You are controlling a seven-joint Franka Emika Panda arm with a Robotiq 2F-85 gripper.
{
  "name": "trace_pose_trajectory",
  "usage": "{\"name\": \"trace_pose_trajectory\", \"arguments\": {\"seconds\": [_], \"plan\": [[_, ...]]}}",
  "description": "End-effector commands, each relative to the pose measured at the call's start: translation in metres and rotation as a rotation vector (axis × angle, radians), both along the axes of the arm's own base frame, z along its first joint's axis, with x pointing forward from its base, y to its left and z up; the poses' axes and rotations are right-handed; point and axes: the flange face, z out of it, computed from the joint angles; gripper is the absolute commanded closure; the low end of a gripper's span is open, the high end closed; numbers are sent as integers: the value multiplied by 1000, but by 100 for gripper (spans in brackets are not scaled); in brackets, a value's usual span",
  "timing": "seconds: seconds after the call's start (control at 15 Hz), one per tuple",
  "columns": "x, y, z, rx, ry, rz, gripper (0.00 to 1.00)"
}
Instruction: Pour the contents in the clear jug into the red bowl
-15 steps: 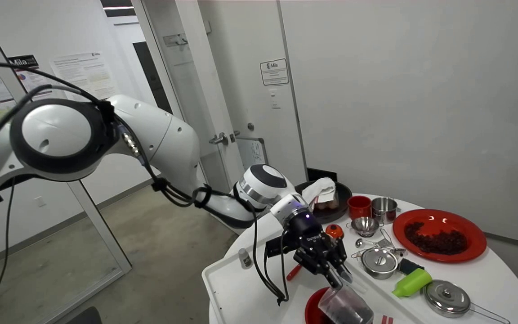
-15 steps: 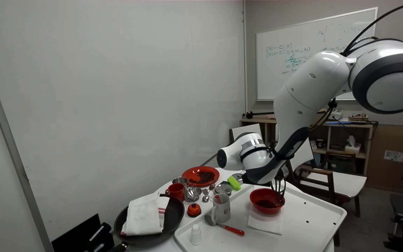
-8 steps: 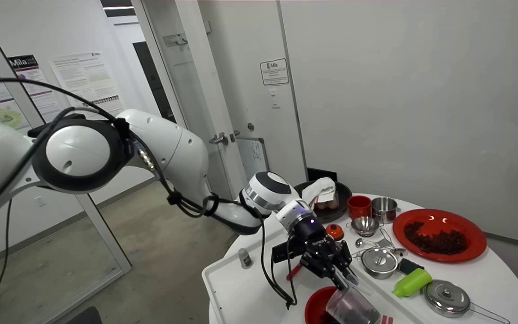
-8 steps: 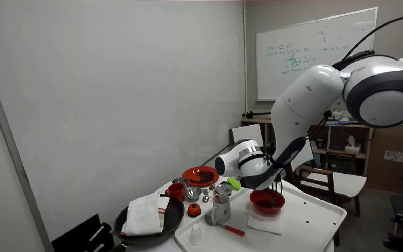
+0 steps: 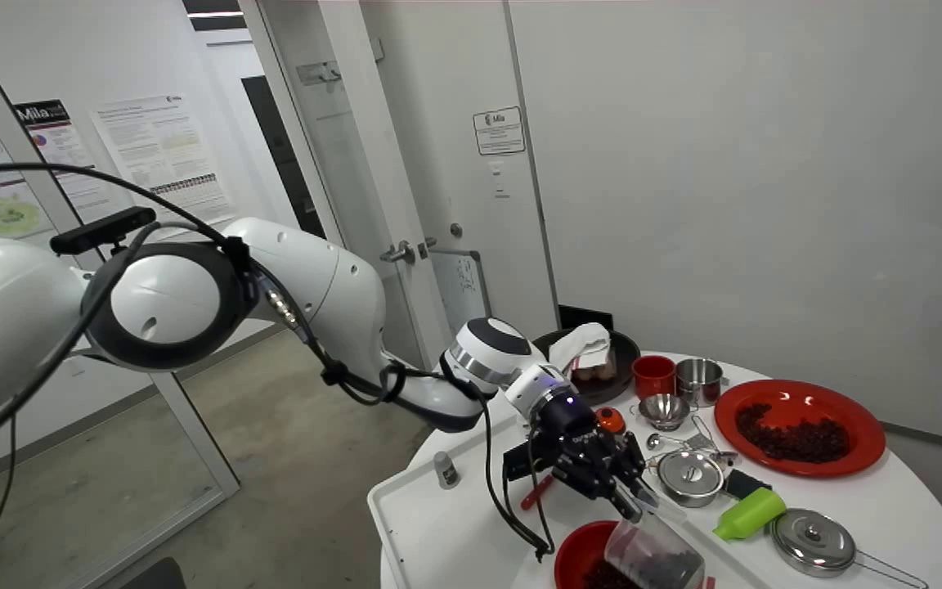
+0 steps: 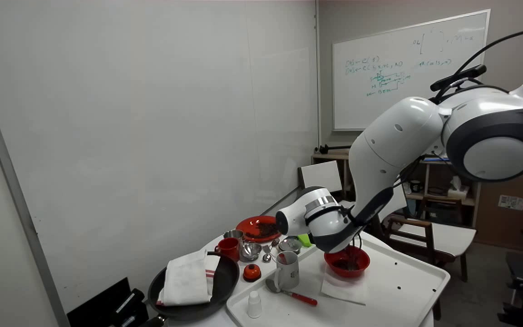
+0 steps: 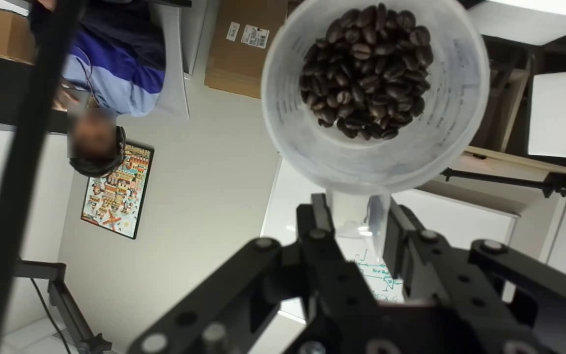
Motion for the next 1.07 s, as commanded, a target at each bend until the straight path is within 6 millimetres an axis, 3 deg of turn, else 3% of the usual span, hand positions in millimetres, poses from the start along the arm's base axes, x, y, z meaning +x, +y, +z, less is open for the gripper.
{"name": "trace_pose_trajectory", "arguments": {"seconds": [0.0,1.0], "plan": [[7,0,-2,-81,-16,-3,90],[16,2,1,-223,-4,6,90]]}}
